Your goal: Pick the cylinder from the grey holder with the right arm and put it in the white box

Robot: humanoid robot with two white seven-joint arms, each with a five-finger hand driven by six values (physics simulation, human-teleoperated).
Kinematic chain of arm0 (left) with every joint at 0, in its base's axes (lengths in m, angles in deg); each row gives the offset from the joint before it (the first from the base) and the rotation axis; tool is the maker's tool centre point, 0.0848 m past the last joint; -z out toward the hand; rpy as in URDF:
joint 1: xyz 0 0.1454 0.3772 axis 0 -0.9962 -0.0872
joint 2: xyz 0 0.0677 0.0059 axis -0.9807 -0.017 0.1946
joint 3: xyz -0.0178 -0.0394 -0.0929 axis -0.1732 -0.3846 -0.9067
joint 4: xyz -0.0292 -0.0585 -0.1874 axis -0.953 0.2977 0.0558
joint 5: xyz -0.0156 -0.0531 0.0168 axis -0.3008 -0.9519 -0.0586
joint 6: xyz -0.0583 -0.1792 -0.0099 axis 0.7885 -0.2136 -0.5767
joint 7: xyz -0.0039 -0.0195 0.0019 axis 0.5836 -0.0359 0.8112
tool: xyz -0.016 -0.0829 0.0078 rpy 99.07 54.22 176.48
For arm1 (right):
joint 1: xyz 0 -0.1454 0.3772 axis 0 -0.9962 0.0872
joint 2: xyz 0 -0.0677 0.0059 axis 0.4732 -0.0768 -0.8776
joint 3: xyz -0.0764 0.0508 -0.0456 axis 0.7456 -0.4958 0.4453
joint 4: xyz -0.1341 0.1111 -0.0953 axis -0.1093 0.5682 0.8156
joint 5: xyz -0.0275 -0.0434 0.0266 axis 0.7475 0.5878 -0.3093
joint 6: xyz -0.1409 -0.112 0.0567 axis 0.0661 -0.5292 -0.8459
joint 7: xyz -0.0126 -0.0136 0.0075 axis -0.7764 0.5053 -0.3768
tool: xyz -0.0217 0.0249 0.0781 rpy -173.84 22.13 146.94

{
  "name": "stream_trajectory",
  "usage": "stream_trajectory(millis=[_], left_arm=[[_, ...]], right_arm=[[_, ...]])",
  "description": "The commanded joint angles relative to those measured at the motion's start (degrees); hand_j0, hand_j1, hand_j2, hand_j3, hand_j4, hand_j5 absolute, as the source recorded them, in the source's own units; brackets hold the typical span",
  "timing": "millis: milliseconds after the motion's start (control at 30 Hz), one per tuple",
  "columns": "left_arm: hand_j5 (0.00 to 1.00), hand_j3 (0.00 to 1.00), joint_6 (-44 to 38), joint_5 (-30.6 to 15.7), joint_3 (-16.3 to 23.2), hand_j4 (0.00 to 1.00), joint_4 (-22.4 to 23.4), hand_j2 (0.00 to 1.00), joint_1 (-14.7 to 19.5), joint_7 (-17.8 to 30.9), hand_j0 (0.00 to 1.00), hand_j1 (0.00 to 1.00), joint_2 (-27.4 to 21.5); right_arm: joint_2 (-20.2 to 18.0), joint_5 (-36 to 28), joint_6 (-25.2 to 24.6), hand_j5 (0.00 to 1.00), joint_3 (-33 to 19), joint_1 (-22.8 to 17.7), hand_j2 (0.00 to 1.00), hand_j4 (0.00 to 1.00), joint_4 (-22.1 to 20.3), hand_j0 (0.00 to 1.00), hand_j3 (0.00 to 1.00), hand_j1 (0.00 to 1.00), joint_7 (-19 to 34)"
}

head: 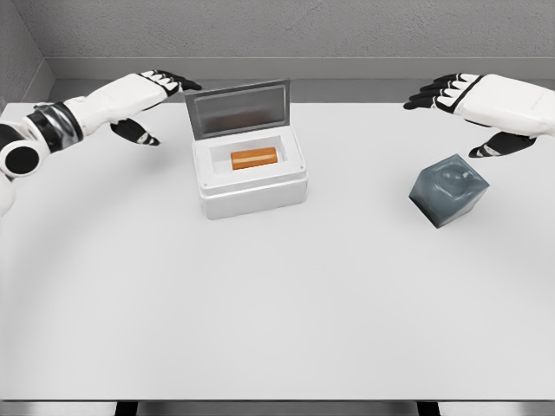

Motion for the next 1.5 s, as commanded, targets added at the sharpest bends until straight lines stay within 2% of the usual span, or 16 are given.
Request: stream_trajectory(millis=[0, 233, 500, 633, 767, 1000, 1033, 1067, 1133, 1233, 1467], left_arm=[[1.0, 1.0, -0.06, -0.5, 0.08, 1.0, -0.65, 1.0, -0.17, -0.06, 1.0, 1.0, -0.62], [1.0, 1.0, -0.06, -0.59, 0.08, 1.0, -4.16, 1.0, -1.84, -0.15, 1.0, 1.0, -2.11], [1.0, 1.0, -0.06, -2.96, 1.05, 1.0, -7.15, 1.0, -2.64, -0.06, 1.0, 1.0, -3.43], [1.0, 1.0, -0.06, -3.05, 1.14, 1.0, -7.06, 1.0, -2.64, -0.15, 1.0, 1.0, -3.43], [1.0, 1.0, -0.06, -2.96, 1.14, 1.0, -3.72, 1.0, -1.93, 0.03, 1.0, 1.0, -3.35], [1.0, 1.0, -0.06, -2.96, 0.7, 1.0, -3.11, 1.0, -1.85, -0.06, 1.0, 1.0, -3.52], [1.0, 1.0, -0.06, -2.96, 0.61, 1.0, -3.11, 1.0, -1.76, -0.06, 1.0, 1.0, -4.04], [1.0, 1.0, -0.06, -3.66, 0.43, 1.0, -3.28, 1.0, -1.93, -0.41, 1.0, 1.0, -8.0], [1.0, 1.0, -0.06, -6.38, 0.43, 1.0, -3.99, 1.0, -2.2, -0.41, 1.0, 1.0, -9.67], [1.0, 1.0, -0.06, -7.88, 0.52, 1.0, -9.44, 1.0, -2.81, -0.41, 1.0, 1.0, -14.6], [1.0, 1.0, -0.06, -7.71, -0.44, 1.0, -9.61, 1.0, -4.39, 0.03, 1.0, 1.0, -15.74]], right_arm=[[-0.06, -0.32, -0.17, 1.0, -0.02, 0.0, 1.0, 1.0, -0.07, 1.0, 1.0, 1.0, -0.03], [0.03, -0.32, -0.17, 1.0, -0.02, -0.17, 1.0, 1.0, -0.07, 1.0, 1.0, 1.0, -0.03], [0.03, -0.32, -0.17, 1.0, 0.06, -0.18, 1.0, 1.0, -0.16, 1.0, 1.0, 1.0, -0.03], [0.03, -0.32, -0.17, 1.0, 0.06, -0.26, 1.0, 1.0, -0.68, 1.0, 1.0, 1.0, -0.03], [0.03, -0.32, -0.17, 1.0, 0.06, -0.18, 1.0, 1.0, -1.12, 1.0, 1.0, 1.0, -0.03], [0.03, -0.32, -0.17, 1.0, 0.06, -0.26, 1.0, 1.0, -1.04, 1.0, 1.0, 1.0, -0.03], [0.03, -0.32, -0.17, 1.0, 0.06, -0.26, 1.0, 1.0, -1.04, 1.0, 1.0, 1.0, -0.03], [0.03, -0.32, -0.17, 1.0, 0.06, -0.26, 1.0, 1.0, -1.04, 1.0, 1.0, 1.0, -0.03], [0.03, -0.32, -0.17, 1.0, 0.06, -0.26, 1.0, 1.0, -1.04, 1.0, 1.0, 1.0, -0.03], [0.03, -0.32, -0.17, 1.0, 0.06, -0.26, 1.0, 1.0, -1.04, 1.0, 1.0, 1.0, -0.03], [0.03, -0.32, -0.17, 1.0, 0.06, -0.26, 1.0, 1.0, -1.04, 1.0, 1.0, 1.0, -0.03]])
